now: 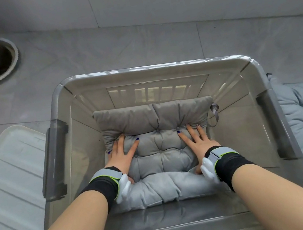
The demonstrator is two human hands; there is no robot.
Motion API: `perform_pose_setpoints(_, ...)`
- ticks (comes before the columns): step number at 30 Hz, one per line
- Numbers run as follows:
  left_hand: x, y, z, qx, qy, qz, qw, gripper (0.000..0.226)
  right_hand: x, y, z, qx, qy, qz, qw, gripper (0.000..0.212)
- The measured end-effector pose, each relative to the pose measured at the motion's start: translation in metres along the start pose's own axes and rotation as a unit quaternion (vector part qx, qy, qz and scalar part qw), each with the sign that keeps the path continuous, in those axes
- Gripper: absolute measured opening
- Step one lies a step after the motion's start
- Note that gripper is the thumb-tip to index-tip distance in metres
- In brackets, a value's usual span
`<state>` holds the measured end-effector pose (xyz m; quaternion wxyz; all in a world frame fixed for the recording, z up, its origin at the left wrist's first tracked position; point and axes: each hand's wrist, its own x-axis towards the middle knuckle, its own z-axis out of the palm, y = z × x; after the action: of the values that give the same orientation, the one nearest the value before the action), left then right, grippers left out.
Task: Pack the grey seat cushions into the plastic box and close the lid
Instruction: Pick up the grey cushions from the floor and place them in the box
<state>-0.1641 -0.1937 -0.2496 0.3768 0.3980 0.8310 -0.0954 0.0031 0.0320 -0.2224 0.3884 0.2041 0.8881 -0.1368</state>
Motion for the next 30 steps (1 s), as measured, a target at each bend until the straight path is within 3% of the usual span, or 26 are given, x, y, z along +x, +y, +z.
perform_pose_setpoints(8,-0.001,0.004,-0.002,0.007,0.007,-0.007,1.000,0.136,0.004,-0.001,0.003,-0.009,0.012,0.001,1.000,0.110)
perform_pose_setpoints(16,-0.016,0.017,-0.023,0.030,-0.008,-0.023,0.999,0.105,-0.009,0.007,-0.002,0.004,0.019,-0.030,0.999,0.116)
perform_pose_setpoints(20,-0.026,0.006,-0.027,0.101,0.019,-0.037,0.994,0.104,-0.022,0.009,-0.004,0.016,0.039,-0.032,0.999,0.110)
perform_pose_setpoints(30,-0.058,0.007,-0.043,0.021,0.037,-0.023,0.999,0.105,-0.055,0.008,-0.038,0.091,0.075,-0.028,0.993,0.118)
